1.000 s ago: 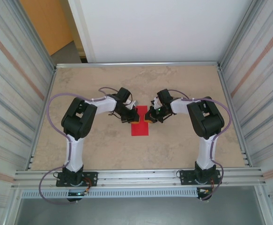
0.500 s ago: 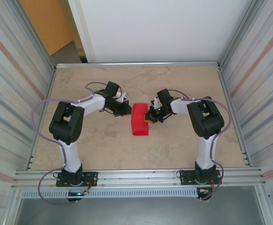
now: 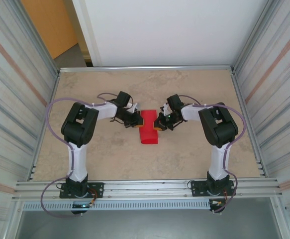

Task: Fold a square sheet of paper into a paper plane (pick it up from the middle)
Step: First fold the square sheet of paper in half at the center of the table.

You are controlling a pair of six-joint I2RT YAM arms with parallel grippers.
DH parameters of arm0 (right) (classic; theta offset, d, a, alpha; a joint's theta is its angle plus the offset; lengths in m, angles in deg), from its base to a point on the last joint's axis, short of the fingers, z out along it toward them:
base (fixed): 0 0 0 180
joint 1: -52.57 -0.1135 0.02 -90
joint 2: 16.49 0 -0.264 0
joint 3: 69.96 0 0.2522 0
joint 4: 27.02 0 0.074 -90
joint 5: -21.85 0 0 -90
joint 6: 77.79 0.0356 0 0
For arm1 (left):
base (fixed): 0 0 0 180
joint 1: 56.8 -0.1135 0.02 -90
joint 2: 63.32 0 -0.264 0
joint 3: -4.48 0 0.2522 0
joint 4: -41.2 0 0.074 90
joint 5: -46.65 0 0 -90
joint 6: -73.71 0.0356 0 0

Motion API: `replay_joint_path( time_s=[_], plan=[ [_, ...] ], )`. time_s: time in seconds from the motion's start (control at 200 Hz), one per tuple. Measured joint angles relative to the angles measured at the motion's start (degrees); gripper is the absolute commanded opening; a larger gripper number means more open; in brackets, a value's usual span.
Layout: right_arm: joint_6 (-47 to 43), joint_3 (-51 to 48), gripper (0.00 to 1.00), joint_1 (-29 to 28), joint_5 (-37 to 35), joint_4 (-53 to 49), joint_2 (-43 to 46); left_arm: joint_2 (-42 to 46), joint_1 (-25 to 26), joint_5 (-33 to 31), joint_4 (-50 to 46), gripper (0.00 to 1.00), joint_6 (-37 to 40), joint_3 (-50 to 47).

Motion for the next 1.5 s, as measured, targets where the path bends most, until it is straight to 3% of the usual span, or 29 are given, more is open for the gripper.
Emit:
replay_joint_path(
  time_s=[0.271, 0.481, 0.667, 0.917, 1.278, 1.383, 1.503],
  plan=[
    [0.00, -0.02, 0.00, 0.04, -0.02, 0.00, 0.00, 3.63, -7.30, -1.18, 0.20, 0.00, 0.79, -3.28],
    [-0.02, -0.07, 0.00, 0.04, -0.02, 0.04, 0.00, 7.26, -0.31, -1.31, 5.25, 0.01, -1.22, -3.10],
    [-0.02, -0.13, 0.00, 0.04, 0.00, 0.11, 0.00, 1.38, 4.87, -0.90, 7.19, 0.01, -3.45, 1.62],
    [-0.09, -0.42, 0.00, 0.04, 0.02, 0.52, 0.07, -3.13, 2.51, -1.09, 7.17, 0.01, -3.28, 3.30],
    [-0.44, -0.94, 0.00, 0.15, 0.02, 1.31, 0.28, -2.93, -8.00, -0.61, 7.23, 0.00, -2.21, 3.23],
    [-0.46, -1.07, 0.00, 0.15, 0.02, 1.51, 0.33, -0.46, -7.13, -2.03, 7.19, 0.00, -2.29, 2.36],
    [-0.46, -1.16, 0.00, 0.17, 0.04, 1.62, 0.35, 2.93, -2.73, -2.54, 8.41, 0.00, -3.65, 1.77]
  ],
)
